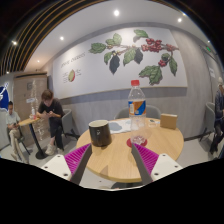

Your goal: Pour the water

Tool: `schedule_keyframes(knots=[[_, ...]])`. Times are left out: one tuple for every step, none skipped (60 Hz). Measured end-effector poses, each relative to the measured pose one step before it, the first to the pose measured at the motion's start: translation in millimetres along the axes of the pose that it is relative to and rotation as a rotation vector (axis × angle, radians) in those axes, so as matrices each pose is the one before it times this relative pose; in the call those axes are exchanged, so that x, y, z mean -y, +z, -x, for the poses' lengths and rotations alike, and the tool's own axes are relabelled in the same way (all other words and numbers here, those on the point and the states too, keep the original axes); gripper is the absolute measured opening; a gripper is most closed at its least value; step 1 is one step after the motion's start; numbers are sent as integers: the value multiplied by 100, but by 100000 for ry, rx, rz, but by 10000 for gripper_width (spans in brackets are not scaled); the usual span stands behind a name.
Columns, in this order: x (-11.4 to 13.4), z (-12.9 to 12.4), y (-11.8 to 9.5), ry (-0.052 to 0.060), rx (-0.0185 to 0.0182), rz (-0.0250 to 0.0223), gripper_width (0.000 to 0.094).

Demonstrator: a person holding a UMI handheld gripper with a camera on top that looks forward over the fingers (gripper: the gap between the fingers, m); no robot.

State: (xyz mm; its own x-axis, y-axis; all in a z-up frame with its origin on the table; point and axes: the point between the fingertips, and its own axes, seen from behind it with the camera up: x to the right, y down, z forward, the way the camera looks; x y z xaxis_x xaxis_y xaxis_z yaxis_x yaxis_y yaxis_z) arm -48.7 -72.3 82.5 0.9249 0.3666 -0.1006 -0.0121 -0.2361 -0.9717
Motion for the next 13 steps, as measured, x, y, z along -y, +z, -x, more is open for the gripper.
schedule_keyframes(knots=[[-225,259,-324,967,1043,78,863],[-402,-357,-388,840,1485,-238,864],[77,950,-156,848,723,222,862],[-175,319,-204,330,1408,254,858],[3,715,-224,100,1215,403,855],[-222,-183,-236,32,1733,-102,853],[20,167,-168,313,1154,-160,854],[48,119,-114,414,907,-68,853],[-6,49,-75,372,611,136,852],[-9,0,-95,352,535,114,852],[68,-7,-48,329,563,-97,854],[80,183,49,380,296,-281,852],[33,66,-28,432,489,-338,852]])
